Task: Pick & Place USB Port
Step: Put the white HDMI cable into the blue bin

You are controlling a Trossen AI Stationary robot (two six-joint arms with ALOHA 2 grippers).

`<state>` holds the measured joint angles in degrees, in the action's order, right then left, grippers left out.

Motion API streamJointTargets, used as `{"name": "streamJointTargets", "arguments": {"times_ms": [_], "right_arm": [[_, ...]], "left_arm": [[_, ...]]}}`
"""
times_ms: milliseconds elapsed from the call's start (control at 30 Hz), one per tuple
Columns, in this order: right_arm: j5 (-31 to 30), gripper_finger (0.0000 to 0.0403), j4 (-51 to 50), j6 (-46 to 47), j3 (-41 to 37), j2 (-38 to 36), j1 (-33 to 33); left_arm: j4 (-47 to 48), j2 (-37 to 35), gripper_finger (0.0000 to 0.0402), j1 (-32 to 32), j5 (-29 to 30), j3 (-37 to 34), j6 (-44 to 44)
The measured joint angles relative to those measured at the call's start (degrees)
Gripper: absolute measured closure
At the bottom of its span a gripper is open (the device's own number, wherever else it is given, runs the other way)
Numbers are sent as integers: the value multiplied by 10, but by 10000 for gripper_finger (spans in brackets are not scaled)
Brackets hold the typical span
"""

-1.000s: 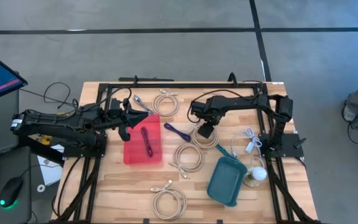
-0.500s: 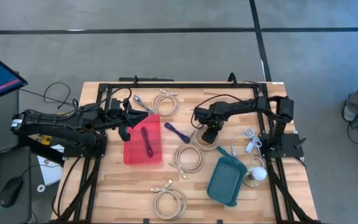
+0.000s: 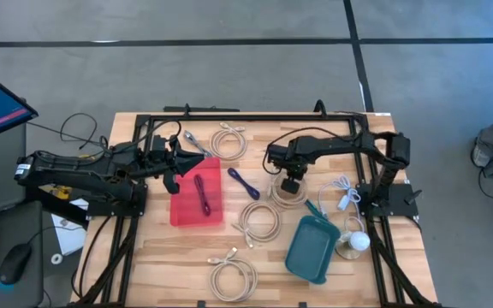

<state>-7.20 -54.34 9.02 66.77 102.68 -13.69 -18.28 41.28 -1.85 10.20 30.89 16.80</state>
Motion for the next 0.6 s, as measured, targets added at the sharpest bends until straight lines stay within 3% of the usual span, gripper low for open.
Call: {"name": "streamJointTargets", "arguments": {"times_ms": [333, 600], "right_arm": [[-9, 394, -15, 42, 1, -174, -18], [-50, 394, -105, 138, 1, -337, 15]], "left_arm": [[4, 0, 371, 0, 0, 0, 0], [4, 0, 371, 0, 0, 0, 0]]}}
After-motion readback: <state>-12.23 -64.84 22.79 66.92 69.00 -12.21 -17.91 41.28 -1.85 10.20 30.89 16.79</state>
